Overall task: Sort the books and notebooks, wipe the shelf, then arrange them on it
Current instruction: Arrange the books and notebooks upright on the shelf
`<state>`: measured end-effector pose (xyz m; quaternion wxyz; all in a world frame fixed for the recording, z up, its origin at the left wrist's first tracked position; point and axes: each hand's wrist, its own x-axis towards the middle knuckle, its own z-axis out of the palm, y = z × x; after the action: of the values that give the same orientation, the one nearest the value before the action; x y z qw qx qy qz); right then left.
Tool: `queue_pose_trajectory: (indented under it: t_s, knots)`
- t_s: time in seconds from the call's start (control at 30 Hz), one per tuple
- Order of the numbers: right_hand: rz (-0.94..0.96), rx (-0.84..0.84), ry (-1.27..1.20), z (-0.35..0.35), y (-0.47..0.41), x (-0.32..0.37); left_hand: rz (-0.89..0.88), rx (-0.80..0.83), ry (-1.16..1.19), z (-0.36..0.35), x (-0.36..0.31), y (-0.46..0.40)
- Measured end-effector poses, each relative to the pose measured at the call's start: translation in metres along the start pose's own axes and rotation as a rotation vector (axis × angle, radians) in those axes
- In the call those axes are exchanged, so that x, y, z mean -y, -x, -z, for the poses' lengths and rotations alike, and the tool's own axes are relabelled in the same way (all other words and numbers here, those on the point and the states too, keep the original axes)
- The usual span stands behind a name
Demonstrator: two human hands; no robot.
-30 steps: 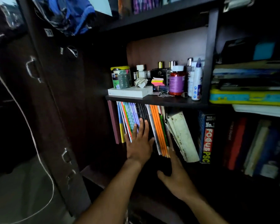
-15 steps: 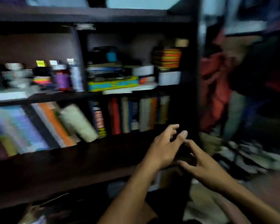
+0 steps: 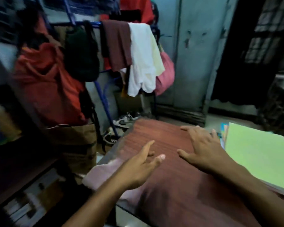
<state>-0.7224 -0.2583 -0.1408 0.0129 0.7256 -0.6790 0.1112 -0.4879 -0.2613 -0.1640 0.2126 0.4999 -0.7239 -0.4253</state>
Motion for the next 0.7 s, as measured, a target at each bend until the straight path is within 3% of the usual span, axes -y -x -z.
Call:
queue_pose_trajectory:
  t_s: [0.2, 0.33, 0.43, 0.5, 0.7]
  knots:
    - [-0.285, -0.114, -0.054, 0.011, 0.031, -0.087, -0.048, 0.187, 0.031, -0.035, -0.021, -0.023]
    - [-0.706, -0.105, -0.078, 0.012, 0.03, -0.188, -0.124, 0.278, -0.121, -0.053, -0.041, -0.047]
    - [-0.904, -0.019, -0.403, 0.001, 0.037, -0.233, -0.16, 0.314, -0.185, -0.062, -0.048, -0.064]
    - [-0.884, -0.013, -0.662, -0.001, 0.042, -0.235, -0.152, 0.315, -0.153, -0.071, -0.052, -0.078]
    - [-0.708, -0.084, -0.882, -0.014, 0.045, -0.237, 0.033, 0.316, 0.216, -0.109, -0.062, -0.114]
